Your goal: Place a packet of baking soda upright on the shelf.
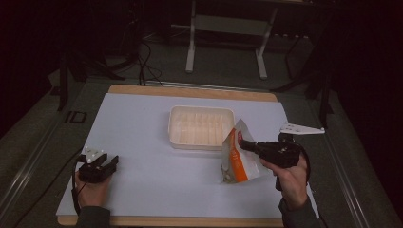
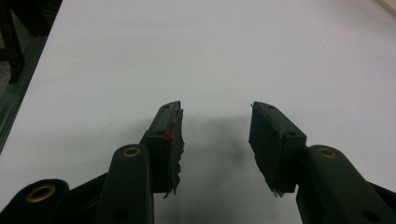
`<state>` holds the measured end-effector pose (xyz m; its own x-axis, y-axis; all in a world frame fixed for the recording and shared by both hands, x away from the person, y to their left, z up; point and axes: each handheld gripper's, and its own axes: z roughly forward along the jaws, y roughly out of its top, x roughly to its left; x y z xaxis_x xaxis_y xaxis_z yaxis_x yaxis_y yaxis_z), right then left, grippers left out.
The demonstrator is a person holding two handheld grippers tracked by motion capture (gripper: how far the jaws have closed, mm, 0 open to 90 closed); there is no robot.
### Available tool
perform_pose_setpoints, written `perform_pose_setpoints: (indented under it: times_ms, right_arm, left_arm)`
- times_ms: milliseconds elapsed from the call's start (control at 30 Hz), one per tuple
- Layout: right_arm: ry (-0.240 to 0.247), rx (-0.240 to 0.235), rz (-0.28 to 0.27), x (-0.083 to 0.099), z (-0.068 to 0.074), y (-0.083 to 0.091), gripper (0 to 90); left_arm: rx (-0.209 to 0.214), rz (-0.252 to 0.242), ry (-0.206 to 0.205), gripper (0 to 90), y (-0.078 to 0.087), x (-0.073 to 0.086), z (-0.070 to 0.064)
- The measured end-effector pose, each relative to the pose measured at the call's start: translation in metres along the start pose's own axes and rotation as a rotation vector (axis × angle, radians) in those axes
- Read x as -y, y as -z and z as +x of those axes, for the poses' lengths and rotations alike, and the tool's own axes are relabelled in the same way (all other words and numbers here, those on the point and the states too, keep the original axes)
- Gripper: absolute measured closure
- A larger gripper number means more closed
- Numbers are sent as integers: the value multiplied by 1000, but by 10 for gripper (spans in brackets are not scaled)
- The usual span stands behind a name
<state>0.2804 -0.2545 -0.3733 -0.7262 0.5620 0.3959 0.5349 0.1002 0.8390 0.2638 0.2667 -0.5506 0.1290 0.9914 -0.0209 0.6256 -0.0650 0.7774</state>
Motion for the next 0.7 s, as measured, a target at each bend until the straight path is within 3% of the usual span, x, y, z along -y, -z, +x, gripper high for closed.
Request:
perform_pose_setpoints:
  times_ms: [700]
  right_arm:
    - [28,42,-13,-27,3,-9,900]
  left_arm:
    - [12,-19,-1,539,1,0,0]
